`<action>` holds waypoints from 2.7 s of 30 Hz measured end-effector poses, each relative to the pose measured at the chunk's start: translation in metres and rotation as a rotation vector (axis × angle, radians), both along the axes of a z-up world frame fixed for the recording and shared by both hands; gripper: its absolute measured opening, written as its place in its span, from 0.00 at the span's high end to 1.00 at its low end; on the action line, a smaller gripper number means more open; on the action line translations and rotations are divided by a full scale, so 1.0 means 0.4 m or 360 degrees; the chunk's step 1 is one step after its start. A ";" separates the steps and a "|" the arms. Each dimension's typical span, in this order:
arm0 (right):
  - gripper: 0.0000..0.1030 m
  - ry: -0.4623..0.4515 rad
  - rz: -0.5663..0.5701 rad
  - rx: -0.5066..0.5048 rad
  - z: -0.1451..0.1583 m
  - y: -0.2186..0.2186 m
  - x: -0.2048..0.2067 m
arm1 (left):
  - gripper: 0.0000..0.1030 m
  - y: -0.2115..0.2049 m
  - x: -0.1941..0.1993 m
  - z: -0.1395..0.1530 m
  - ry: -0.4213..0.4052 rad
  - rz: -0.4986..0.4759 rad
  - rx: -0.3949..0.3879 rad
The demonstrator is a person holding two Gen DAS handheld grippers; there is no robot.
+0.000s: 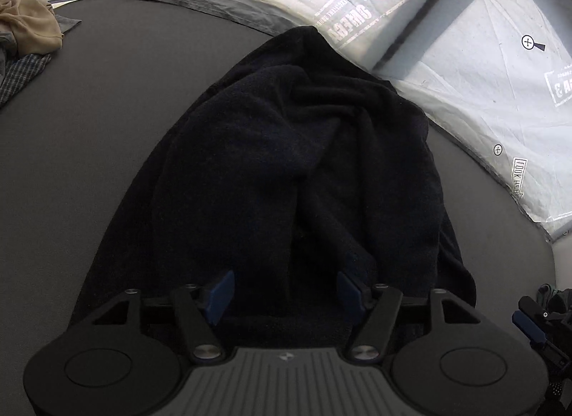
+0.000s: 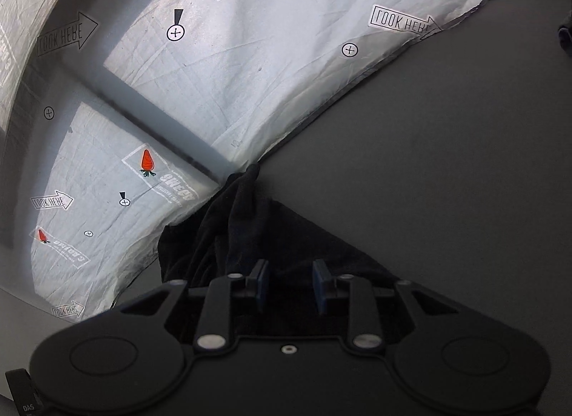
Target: Fold clothes
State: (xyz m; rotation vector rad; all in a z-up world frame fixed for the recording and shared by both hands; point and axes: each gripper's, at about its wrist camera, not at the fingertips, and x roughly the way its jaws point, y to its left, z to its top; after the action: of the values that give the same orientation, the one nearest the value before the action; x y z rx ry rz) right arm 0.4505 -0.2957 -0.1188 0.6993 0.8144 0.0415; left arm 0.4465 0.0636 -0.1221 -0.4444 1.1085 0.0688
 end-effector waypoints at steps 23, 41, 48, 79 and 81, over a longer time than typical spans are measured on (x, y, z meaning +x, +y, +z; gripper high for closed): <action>0.55 0.0248 0.0399 -0.0610 -0.189 0.130 -0.091 | 0.30 0.030 -0.068 -0.125 0.0219 0.0190 -0.0150; 0.94 -0.0009 0.0362 -0.1016 -0.110 0.110 -0.110 | 0.12 0.026 -0.041 -0.144 0.0261 0.0137 -0.0184; 0.94 -0.0116 0.0257 -0.1555 -0.043 0.047 -0.080 | 0.06 0.011 -0.032 -0.146 0.0281 0.0092 -0.0152; 0.78 0.0178 -0.0195 -0.1036 -0.122 -0.047 -0.143 | 0.02 0.023 -0.038 -0.156 0.0306 0.0047 -0.0139; 0.76 0.0131 -0.0149 -0.0935 -0.118 -0.035 -0.130 | 0.04 0.034 -0.039 -0.156 0.0304 0.0083 -0.0173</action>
State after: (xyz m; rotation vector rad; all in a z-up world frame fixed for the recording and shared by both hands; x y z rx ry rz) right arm 0.3986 -0.3095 -0.1659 0.1826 0.8185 -0.3031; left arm 0.4309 0.0771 -0.1847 -0.5735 1.2928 0.0988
